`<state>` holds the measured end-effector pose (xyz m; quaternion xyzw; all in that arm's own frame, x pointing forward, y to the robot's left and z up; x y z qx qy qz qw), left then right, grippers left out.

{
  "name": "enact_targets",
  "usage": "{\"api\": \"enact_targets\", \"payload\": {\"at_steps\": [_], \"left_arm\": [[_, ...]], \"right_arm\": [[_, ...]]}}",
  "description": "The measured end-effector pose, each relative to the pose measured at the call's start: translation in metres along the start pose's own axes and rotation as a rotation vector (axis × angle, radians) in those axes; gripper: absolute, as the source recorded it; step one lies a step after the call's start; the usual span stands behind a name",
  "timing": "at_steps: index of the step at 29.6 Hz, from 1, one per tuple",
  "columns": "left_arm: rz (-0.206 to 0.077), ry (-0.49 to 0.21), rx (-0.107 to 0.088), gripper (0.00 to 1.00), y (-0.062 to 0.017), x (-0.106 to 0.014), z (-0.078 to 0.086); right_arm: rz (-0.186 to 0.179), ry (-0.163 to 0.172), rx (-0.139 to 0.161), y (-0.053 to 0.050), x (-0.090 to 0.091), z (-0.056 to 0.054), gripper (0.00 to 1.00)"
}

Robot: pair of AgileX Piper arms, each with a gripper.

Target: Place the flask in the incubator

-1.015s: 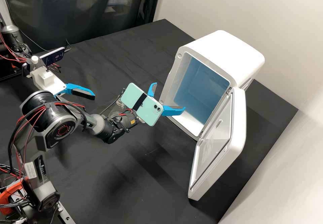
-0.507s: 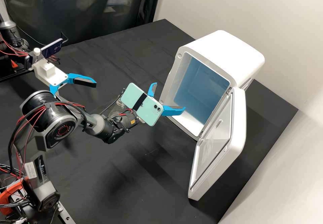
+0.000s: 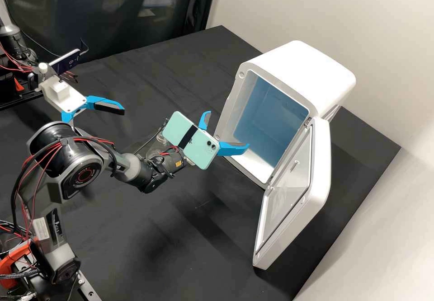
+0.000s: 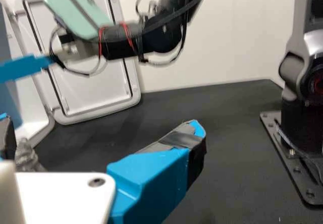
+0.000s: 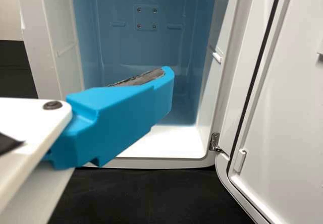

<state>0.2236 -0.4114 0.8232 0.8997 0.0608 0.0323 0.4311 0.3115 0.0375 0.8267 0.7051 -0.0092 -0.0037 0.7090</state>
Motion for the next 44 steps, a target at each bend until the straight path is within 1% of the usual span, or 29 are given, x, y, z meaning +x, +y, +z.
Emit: {"api": "enact_targets", "payload": {"at_steps": [3, 5, 7, 8, 10, 13, 15, 17, 20, 24, 27, 28, 31, 33, 35, 36, 37, 38, 39, 41, 43, 44], "left_arm": [[-0.016, 0.020, -0.003, 1.00, -0.0048, 0.000, -0.005], [-0.020, 0.022, 0.000, 1.00, -0.0062, 0.000, -0.006], [-0.012, 0.019, 0.000, 1.00, -0.0071, -0.001, -0.006], [-0.004, 0.005, 0.001, 1.00, -0.0082, -0.002, -0.004], [-0.001, -0.018, 0.002, 1.00, -0.0109, -0.004, 0.001], [-0.025, -0.044, 0.002, 1.00, -0.0183, -0.005, 0.007], [-0.048, -0.049, 0.001, 1.00, -0.0234, -0.006, 0.008], [-0.064, -0.047, 0.000, 1.00, -0.0269, -0.007, 0.007], [-0.090, -0.037, 0.001, 1.00, -0.0323, -0.006, 0.004], [-0.108, -0.011, -0.002, 1.00, -0.0368, -0.004, -0.003], [-0.121, 0.011, -0.013, 1.00, -0.0393, -0.004, -0.009], [-0.125, 0.021, -0.023, 1.00, -0.0403, -0.004, -0.012], [-0.137, 0.047, -0.031, 1.00, -0.0427, -0.004, -0.019], [-0.145, 0.060, -0.032, 1.00, -0.0443, -0.004, -0.023], [-0.150, 0.084, -0.038, 1.00, -0.0455, -0.004, -0.028], [-0.151, 0.093, -0.045, 1.00, -0.0457, -0.005, -0.031], [-0.152, 0.107, -0.060, 1.00, -0.0463, -0.005, -0.034], [-0.154, 0.118, -0.070, 1.00, -0.0467, -0.005, -0.036], [-0.153, 0.123, -0.072, 1.00, -0.0465, -0.006, -0.039], [-0.151, 0.134, -0.084, 1.00, -0.0462, -0.007, -0.043], [-0.147, 0.147, -0.105, 1.00, -0.0455, -0.008, -0.047], [-0.140, 0.155, -0.116, 1.00, -0.0440, -0.009, -0.049]], "right_arm": [[0.000, 0.000, 0.000, 0.000, 0.000, 0.000, 1.00], [0.000, 0.000, 0.000, 0.000, 0.000, 0.000, 1.00], [0.000, 0.000, 0.000, 0.000, 0.000, 0.000, 1.00], [0.000, 0.000, 0.000, 0.000, 0.000, 0.000, 1.00], [0.000, 0.000, 0.000, 0.000, 0.000, 0.000, 1.00], [0.000, 0.000, 0.000, 0.000, 0.000, 0.000, 1.00], [0.000, 0.000, 0.000, 0.000, 0.000, 0.000, 1.00], [0.000, 0.000, 0.000, 0.000, 0.000, 0.000, 1.00], [0.000, 0.000, 0.000, 0.000, 0.000, 0.000, 1.00], [0.000, 0.000, 0.000, 0.000, 0.000, 0.000, 1.00], [0.000, 0.000, 0.000, 0.000, 0.000, 0.000, 1.00], [0.000, 0.000, 0.000, 0.000, 0.000, 0.000, 1.00], [0.000, 0.000, 0.000, 0.000, 0.000, 0.000, 1.00], [0.000, 0.000, 0.000, 0.000, 0.000, 0.000, 1.00], [0.000, 0.000, 0.000, 0.000, 0.000, 0.000, 1.00], [0.000, 0.000, 0.000, 0.000, 0.000, 0.000, 1.00], [0.000, 0.000, 0.000, 0.000, 0.000, 0.000, 1.00], [0.000, 0.000, 0.000, 0.000, 0.000, 0.000, 1.00], [0.000, 0.000, 0.000, 0.000, 0.000, 0.000, 1.00], [0.000, 0.000, 0.000, 0.000, 0.000, 0.000, 1.00], [0.000, 0.000, 0.000, 0.000, 0.000, 0.000, 1.00], [0.000, 0.000, 0.000, 0.000, 0.000, 0.000, 1.00]]}}
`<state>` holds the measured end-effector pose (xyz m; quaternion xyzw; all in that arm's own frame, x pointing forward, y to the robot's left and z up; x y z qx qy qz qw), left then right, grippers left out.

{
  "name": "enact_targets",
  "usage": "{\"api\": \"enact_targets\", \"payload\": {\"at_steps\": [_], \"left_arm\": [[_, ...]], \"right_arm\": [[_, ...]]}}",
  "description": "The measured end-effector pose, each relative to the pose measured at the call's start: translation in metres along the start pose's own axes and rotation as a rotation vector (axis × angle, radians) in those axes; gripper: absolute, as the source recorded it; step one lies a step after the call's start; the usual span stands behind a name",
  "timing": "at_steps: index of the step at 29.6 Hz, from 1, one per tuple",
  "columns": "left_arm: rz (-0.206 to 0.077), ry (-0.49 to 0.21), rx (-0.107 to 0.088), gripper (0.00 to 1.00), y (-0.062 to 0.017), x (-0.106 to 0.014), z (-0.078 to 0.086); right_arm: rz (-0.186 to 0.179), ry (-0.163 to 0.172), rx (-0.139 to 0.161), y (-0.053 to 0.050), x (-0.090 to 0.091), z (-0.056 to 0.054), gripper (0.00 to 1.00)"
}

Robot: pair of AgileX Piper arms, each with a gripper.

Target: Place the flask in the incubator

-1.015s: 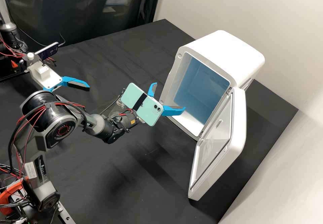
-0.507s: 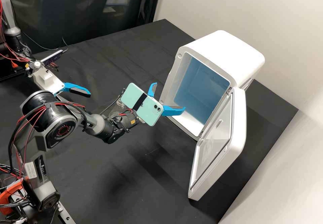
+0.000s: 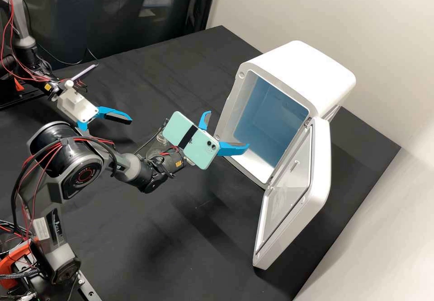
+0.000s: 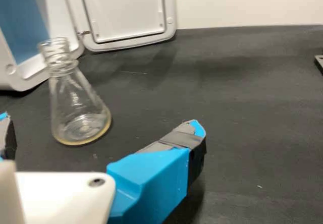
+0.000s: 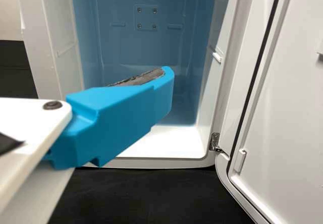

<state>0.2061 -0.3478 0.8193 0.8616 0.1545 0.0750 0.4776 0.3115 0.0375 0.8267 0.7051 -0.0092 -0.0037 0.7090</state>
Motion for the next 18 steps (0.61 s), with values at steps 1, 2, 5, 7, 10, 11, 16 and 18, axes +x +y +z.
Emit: {"api": "enact_targets", "payload": {"at_steps": [1, 2, 5, 7, 10, 11, 16, 18], "left_arm": [[0.008, -0.001, -0.011, 1.00, 0.0019, -0.001, -0.001], [0.016, -0.005, -0.026, 1.00, 0.0041, -0.002, -0.003], [0.037, -0.032, -0.066, 1.00, 0.0104, -0.006, -0.006], [0.040, -0.051, -0.083, 1.00, 0.0129, -0.008, -0.007], [0.045, -0.072, -0.086, 1.00, 0.0163, -0.011, -0.006], [0.051, -0.077, -0.088, 1.00, 0.0179, -0.012, -0.006], [0.069, -0.094, -0.068, 1.00, 0.0228, -0.016, -0.005], [0.068, -0.094, -0.065, 1.00, 0.0229, -0.017, -0.005]], "right_arm": [[0.000, 0.000, 0.000, 0.000, 0.000, 0.000, 1.00], [0.000, 0.000, 0.000, 0.000, 0.000, 0.000, 1.00], [0.000, 0.000, 0.000, 0.000, 0.000, 0.000, 1.00], [0.000, 0.000, 0.000, 0.000, 0.000, 0.000, 1.00], [0.000, 0.000, 0.000, 0.000, 0.000, 0.000, 1.00], [0.000, 0.000, 0.000, 0.000, 0.000, 0.000, 1.00], [0.000, 0.000, 0.000, 0.000, 0.000, 0.000, 1.00], [0.000, 0.000, 0.000, 0.000, 0.000, 0.000, 1.00]]}}
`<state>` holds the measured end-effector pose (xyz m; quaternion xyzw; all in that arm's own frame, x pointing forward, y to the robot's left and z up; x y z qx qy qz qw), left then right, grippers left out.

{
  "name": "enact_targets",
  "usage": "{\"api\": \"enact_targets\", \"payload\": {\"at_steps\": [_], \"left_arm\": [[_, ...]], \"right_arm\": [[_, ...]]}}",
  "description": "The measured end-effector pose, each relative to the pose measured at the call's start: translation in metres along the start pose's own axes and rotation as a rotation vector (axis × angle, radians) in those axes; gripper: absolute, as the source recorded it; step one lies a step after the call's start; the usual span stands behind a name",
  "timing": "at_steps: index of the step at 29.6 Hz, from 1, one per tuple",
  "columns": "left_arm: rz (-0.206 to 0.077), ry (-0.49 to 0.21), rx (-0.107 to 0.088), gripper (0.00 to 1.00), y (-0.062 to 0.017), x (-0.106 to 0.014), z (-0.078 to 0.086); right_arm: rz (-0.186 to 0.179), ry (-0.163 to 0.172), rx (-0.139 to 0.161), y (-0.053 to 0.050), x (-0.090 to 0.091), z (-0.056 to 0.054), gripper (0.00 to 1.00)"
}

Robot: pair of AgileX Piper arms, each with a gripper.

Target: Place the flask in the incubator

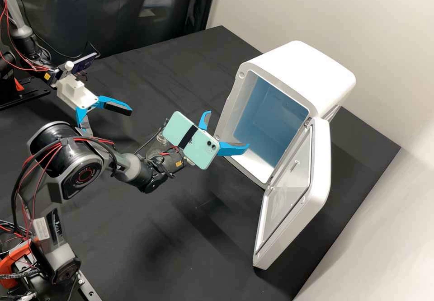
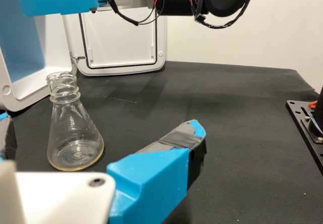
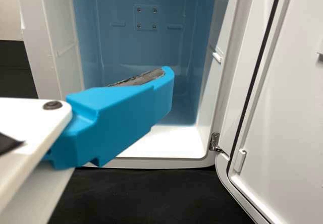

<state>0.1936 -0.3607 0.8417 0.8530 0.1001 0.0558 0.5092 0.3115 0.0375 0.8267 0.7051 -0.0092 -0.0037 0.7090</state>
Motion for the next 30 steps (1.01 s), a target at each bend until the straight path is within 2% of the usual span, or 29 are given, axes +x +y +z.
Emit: {"api": "enact_targets", "payload": {"at_steps": [3, 8, 14, 19, 25, 30], "left_arm": [[-0.008, 0.004, 0.001, 1.00, -0.0011, -0.002, 0.001], [-0.047, 0.026, 0.004, 1.00, -0.0053, -0.006, -0.004], [-0.047, 0.054, -0.006, 1.00, -0.0055, -0.007, -0.010], [-0.086, 0.067, -0.027, 1.00, -0.0135, -0.005, -0.014], [-0.085, 0.110, -0.042, 1.00, -0.0143, -0.009, -0.022], [-0.087, 0.109, -0.039, 1.00, -0.0143, -0.009, -0.023]], "right_arm": [[0.000, 0.000, 0.000, 0.000, 0.000, 0.000, 1.00], [0.000, 0.000, 0.000, 0.000, 0.000, 0.000, 1.00], [0.000, 0.000, 0.000, 0.000, 0.000, 0.000, 1.00], [0.000, 0.000, 0.000, 0.000, 0.000, 0.000, 1.00], [0.000, 0.000, 0.000, 0.000, 0.000, 0.000, 1.00], [0.000, 0.000, 0.000, 0.000, 0.000, 0.000, 1.00]]}}
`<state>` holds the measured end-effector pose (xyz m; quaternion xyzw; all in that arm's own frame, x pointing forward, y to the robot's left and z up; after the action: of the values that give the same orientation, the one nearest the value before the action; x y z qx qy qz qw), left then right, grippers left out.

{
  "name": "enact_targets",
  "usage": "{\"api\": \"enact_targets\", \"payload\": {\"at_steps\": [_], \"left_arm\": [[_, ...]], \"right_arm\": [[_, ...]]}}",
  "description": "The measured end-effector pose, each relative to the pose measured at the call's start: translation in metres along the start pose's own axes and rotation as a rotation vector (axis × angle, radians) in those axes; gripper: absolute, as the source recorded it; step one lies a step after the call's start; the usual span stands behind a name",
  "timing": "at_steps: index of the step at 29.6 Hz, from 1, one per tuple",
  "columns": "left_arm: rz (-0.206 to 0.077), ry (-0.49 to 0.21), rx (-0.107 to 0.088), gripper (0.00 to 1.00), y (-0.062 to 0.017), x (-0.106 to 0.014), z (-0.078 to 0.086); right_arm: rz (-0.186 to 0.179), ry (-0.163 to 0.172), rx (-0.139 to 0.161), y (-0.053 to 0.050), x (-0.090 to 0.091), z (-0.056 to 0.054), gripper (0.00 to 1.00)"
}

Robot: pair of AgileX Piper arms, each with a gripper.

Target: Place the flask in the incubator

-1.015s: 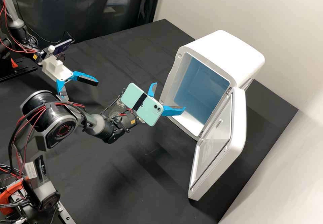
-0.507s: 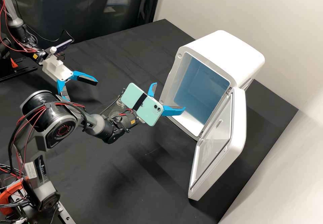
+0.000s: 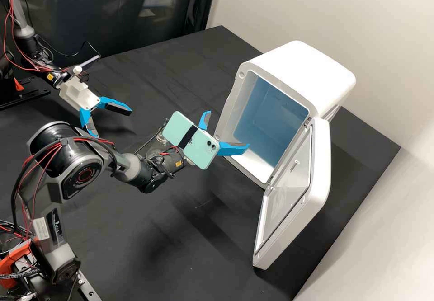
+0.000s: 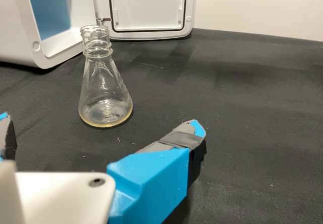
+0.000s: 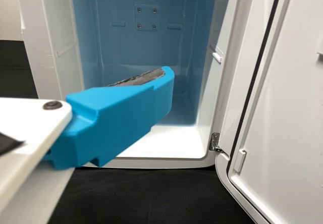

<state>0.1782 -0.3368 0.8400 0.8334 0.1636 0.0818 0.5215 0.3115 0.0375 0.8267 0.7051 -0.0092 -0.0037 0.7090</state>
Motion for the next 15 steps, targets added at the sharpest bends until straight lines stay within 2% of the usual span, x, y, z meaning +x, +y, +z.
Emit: {"api": "enact_targets", "payload": {"at_steps": [9, 15], "left_arm": [[0.006, 0.024, -0.005, 1.00, 0.0011, -0.0018, -0.0058], [0.015, 0.021, -0.001, 1.00, 0.0026, -0.0023, -0.0049]], "right_arm": [[0.000, 0.000, 0.000, 0.0000, 0.0000, 0.0000, 1.00], [-0.001, -0.001, 0.000, -0.0005, -0.0006, 0.0005, 1.00]]}}
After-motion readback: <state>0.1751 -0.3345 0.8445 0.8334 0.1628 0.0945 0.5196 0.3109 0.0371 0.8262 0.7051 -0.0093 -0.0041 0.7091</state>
